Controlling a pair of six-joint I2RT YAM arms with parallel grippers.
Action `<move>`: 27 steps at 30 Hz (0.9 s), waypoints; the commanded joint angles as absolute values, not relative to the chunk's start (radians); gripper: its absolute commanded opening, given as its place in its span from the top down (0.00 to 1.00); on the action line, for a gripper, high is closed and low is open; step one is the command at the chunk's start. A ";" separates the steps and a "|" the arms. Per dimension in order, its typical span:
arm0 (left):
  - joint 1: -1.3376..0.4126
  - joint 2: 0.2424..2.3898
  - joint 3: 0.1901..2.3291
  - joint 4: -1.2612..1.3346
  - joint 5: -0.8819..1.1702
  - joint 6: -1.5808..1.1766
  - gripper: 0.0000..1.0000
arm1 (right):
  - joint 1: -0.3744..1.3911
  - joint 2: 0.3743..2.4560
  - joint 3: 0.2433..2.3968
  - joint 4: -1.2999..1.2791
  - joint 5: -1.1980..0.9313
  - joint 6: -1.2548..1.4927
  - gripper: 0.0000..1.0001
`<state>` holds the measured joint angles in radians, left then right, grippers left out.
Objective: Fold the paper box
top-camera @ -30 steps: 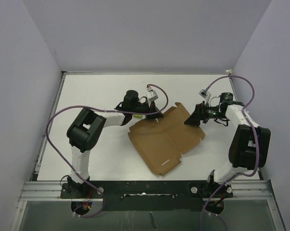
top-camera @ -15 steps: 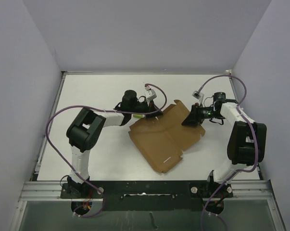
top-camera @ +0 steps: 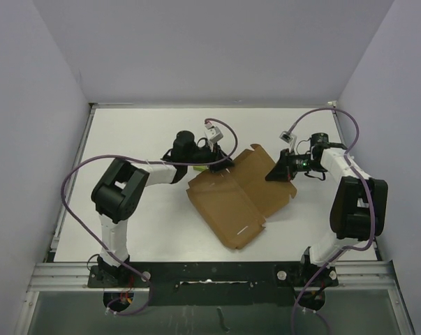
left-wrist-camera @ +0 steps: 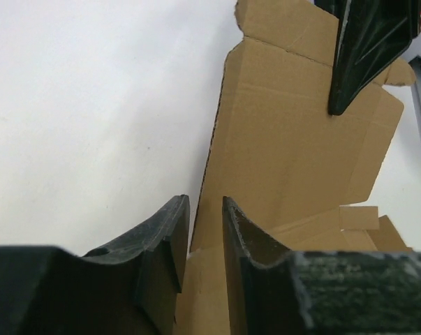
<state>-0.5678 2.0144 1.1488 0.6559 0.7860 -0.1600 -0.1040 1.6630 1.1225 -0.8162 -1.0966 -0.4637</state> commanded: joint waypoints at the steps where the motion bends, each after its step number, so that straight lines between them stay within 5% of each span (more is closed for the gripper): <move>1: -0.532 1.813 1.084 0.715 0.675 -0.272 0.67 | -0.111 1.594 1.148 -0.809 -1.134 -0.479 1.00; 4: -0.496 1.693 0.985 0.634 0.598 -0.323 0.54 | -0.112 1.587 1.155 -0.828 -1.129 -0.505 1.00; 10: -0.315 1.496 0.822 0.353 0.563 -0.511 0.51 | -0.106 1.562 1.162 -0.848 -1.126 -0.539 1.00; 17: -0.181 1.522 0.743 0.270 0.638 -0.612 0.76 | -0.100 1.542 1.161 -0.856 -1.130 -0.564 1.00; 27: -0.188 1.516 0.577 0.625 0.753 -0.754 0.71 | -0.101 1.500 1.160 -0.860 -1.150 -0.601 1.00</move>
